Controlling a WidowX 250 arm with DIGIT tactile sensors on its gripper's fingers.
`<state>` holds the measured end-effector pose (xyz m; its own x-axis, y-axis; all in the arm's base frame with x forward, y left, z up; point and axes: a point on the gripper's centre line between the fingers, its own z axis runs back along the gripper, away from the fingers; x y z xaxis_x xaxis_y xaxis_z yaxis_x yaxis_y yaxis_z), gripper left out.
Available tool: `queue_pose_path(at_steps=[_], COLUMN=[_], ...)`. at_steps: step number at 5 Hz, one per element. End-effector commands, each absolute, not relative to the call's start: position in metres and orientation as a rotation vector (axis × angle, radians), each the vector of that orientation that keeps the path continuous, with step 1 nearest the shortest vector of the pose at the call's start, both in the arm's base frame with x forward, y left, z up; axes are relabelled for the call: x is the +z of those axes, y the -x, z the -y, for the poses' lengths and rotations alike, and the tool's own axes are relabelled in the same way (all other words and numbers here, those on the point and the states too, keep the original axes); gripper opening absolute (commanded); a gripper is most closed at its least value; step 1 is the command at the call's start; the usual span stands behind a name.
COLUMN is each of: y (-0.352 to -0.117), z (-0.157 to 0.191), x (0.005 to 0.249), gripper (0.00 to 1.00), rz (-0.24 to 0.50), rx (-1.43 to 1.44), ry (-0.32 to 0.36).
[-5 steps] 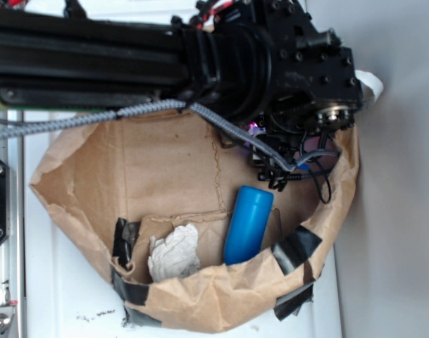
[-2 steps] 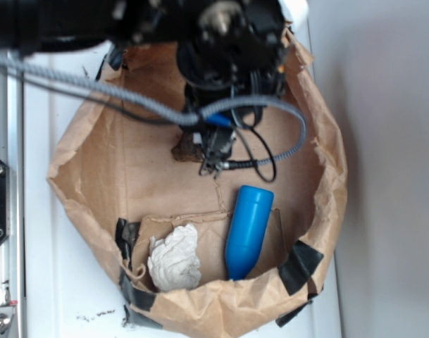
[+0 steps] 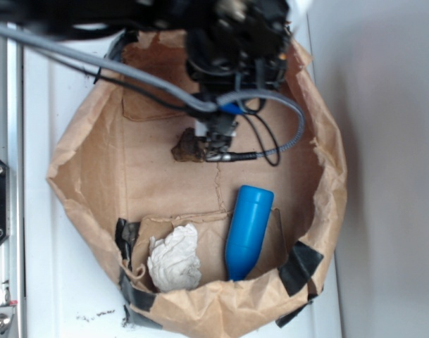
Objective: Grab the rock.
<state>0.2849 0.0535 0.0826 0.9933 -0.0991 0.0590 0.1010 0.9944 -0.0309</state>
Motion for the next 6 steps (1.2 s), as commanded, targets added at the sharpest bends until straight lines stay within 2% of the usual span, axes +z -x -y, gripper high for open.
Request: queue_pose_path(at_steps=[1,2,3,4,6], y=[-0.305,-0.291,-0.277,-0.274,-0.275], z=[-0.044,-0.039,-0.041,-0.045,-0.040], x=[0.061,0.058,0.081,0.085,0.069], gripper=[1.00,1.00,1.00,1.00,1.00], rz=[0.059,0.006,0.059,0.061,0.030], rx=[-0.188,-0.210,-0.179,-0.158,-0.168], ry=[-0.026,-0.004,-0.002,0.009,-0.001])
